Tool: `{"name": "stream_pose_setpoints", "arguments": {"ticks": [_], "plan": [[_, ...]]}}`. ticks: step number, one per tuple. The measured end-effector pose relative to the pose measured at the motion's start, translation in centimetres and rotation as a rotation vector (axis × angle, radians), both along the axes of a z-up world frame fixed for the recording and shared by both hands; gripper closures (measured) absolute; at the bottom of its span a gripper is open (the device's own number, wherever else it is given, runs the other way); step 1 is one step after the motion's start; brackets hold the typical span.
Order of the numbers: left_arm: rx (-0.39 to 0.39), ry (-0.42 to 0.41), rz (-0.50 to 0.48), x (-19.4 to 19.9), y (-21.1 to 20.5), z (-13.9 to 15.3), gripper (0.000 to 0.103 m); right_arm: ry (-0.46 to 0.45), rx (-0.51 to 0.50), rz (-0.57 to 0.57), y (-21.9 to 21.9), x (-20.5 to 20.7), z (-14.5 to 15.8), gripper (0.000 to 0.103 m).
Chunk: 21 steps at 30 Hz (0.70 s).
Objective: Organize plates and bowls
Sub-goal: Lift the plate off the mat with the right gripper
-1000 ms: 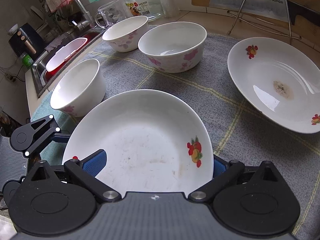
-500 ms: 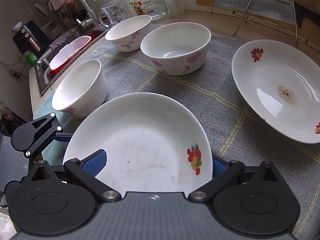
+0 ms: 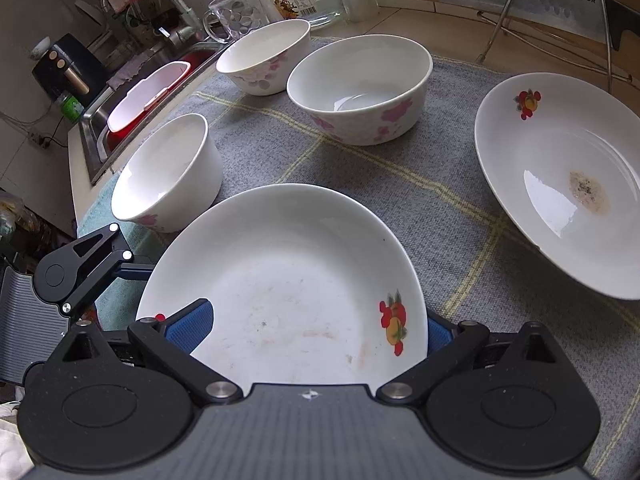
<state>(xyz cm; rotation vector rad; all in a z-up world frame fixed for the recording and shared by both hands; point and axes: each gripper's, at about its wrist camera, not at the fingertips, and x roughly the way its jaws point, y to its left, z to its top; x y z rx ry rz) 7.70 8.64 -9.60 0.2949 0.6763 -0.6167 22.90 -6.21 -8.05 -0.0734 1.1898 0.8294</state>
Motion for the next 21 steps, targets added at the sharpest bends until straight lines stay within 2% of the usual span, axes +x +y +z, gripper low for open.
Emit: {"name": "stream_pose_setpoints", "arguments": {"ticks": [8, 21], "plan": [[0.000, -0.001, 0.001, 0.0, 0.1, 0.1, 0.002, 0.104, 0.036, -0.033, -0.5, 1.3, 0.0, 0.000], [0.016, 0.006, -0.007, 0.1, -0.2, 0.4, 0.003, 0.105, 0.020, -0.024, -0.4, 1.0, 0.1, 0.000]]}}
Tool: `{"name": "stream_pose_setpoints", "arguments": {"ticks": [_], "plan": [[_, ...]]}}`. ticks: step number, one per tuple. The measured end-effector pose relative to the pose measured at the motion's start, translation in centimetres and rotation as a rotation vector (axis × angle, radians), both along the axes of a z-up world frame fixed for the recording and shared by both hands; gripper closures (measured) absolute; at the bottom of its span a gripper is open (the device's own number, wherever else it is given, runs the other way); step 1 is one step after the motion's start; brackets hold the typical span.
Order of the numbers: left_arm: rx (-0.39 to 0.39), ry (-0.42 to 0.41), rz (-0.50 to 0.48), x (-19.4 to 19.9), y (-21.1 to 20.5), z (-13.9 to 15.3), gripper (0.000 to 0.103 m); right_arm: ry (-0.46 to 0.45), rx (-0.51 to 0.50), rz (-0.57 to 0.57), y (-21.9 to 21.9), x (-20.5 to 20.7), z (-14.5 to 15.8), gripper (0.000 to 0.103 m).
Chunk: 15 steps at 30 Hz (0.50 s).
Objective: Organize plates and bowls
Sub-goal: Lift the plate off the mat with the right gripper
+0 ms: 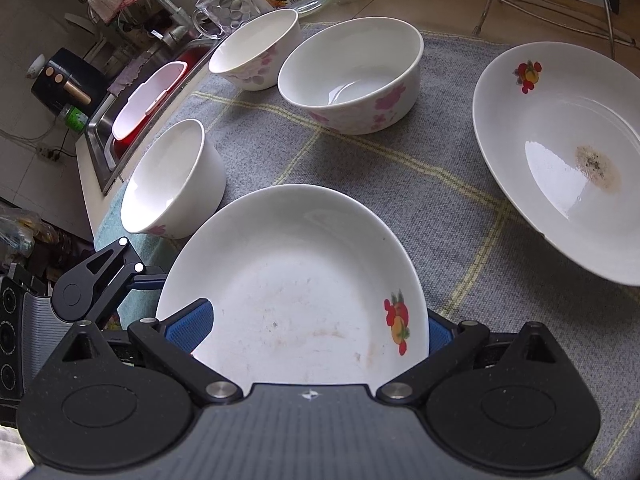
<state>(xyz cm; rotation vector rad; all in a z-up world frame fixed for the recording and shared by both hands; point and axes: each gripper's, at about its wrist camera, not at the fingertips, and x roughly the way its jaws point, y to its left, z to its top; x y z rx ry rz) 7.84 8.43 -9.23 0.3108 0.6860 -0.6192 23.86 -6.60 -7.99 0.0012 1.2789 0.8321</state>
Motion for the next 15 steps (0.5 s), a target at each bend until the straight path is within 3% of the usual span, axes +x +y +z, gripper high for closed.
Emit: {"name": "stream_pose_setpoints", "arguments": {"ticks": [15], "plan": [[-0.015, 0.015, -0.038, 0.6, -1.3, 1.3, 0.003, -0.013, 0.006, -0.036, -1.9, -0.8, 0.6, 0.000]]}}
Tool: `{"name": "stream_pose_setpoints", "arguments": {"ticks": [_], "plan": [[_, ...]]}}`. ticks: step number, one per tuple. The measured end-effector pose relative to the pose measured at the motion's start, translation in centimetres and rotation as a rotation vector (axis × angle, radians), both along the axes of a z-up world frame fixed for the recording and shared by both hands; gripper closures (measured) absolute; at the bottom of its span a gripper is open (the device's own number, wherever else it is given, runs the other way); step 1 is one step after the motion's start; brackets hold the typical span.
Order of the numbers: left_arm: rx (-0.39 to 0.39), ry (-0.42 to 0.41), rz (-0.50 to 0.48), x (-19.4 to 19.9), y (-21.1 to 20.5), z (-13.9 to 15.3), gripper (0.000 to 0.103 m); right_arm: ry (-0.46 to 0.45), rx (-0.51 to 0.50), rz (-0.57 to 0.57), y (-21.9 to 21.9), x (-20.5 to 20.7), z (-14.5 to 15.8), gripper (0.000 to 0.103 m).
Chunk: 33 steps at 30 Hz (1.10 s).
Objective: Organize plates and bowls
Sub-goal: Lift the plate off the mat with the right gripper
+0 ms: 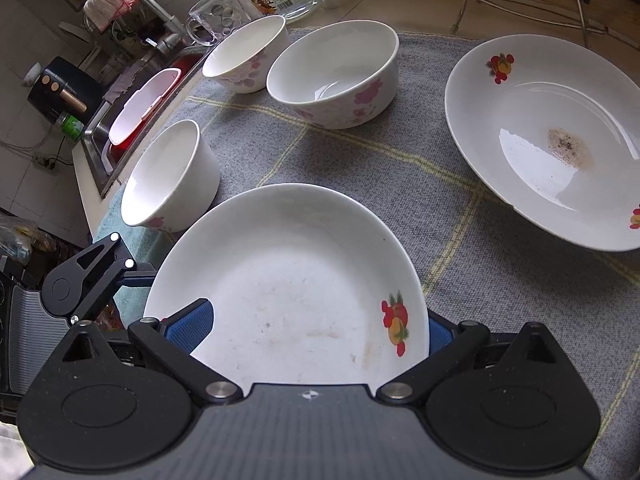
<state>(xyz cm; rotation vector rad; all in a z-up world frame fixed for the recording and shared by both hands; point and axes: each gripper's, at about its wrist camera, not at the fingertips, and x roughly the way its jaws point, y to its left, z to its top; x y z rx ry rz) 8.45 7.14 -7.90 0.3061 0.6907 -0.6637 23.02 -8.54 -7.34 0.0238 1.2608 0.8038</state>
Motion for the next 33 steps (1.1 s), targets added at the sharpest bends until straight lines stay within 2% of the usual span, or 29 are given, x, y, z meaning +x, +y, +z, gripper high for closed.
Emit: {"name": "stream_pose_setpoints", "arguments": {"ticks": [14, 33], "plan": [[0.011, -0.019, -0.055, 0.3, -2.7, 1.1, 0.003, -0.033, 0.005, -0.048, -3.5, -0.9, 1.3, 0.000], [0.021, -0.041, -0.122, 2.6, -7.9, 2.5, 0.003, -0.084, 0.025, -0.116, -9.8, -0.7, 2.9, 0.000]]}}
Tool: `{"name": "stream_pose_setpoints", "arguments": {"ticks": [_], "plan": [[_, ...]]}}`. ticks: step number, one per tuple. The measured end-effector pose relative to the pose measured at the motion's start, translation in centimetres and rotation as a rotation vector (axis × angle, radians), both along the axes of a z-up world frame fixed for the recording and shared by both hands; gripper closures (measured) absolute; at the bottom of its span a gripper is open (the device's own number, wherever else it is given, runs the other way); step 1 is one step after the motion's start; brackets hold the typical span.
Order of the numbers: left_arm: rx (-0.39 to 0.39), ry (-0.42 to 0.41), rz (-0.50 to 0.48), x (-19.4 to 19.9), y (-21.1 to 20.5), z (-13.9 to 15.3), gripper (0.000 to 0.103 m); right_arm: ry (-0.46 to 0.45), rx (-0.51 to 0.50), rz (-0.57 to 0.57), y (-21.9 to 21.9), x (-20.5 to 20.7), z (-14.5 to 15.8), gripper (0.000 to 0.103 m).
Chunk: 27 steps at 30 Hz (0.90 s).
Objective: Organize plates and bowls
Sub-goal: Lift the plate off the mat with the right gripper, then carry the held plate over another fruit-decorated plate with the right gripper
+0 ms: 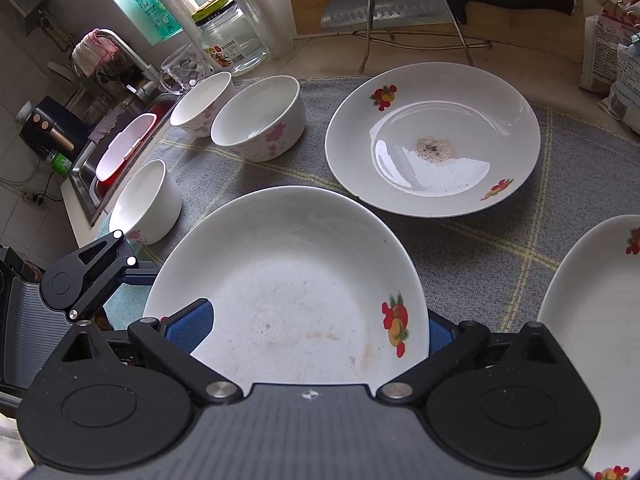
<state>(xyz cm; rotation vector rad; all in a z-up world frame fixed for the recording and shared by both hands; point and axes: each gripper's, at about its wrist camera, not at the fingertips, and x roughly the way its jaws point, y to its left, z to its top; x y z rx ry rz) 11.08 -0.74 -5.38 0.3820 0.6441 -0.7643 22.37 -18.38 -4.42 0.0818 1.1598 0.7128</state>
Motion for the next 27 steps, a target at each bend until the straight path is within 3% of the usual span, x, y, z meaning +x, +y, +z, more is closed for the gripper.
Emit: {"name": "stream_pose_setpoints", "arguments": {"ticks": [27], "plan": [[0.028, -0.018, -0.104, 3.1, -10.6, -0.3, 0.003, -0.039, 0.021, -0.125, -11.6, 0.6, 0.1, 0.000]]}}
